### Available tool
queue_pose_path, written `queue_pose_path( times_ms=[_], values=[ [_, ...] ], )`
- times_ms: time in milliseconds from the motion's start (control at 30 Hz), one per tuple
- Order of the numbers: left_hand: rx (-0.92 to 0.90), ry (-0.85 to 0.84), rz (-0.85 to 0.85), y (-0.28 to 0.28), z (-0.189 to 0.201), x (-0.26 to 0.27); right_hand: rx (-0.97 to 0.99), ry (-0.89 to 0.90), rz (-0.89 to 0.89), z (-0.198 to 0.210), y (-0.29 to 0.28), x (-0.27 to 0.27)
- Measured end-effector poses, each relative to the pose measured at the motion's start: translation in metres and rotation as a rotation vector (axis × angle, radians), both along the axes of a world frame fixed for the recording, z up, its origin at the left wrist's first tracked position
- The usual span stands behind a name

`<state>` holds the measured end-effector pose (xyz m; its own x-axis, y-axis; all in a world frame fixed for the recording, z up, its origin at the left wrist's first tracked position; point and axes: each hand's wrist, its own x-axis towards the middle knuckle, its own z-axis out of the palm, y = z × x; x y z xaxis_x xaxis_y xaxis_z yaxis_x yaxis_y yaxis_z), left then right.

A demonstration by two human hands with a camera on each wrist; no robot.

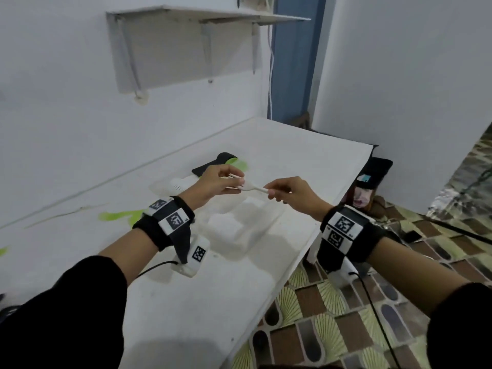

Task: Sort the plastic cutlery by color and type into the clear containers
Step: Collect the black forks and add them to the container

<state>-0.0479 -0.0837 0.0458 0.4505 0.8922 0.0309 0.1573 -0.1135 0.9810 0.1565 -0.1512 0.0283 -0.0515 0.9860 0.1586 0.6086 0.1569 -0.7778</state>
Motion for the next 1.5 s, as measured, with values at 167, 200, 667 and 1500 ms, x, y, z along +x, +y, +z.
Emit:
queue_pose_path(
  times_ms=[167,200,667,1500],
  values=[
    [-0.029,0.043,0.083,0.020,-0.009,0.000,0.022,-0.062,0.130,-0.002,0.043,0.009],
    [-0.025,0.061,0.101,0.022,-0.010,-0.001,0.030,-0.076,0.159,-0.002,0.050,0.009],
    [0.277,0.486,0.401,0.011,-0.039,0.004,0.145,-0.377,0.653,-0.027,0.138,0.012],
    [-0.101,0.141,0.625,-0.003,-0.033,0.063,-0.325,0.537,0.709,-0.005,0.147,0.017]
  ],
)
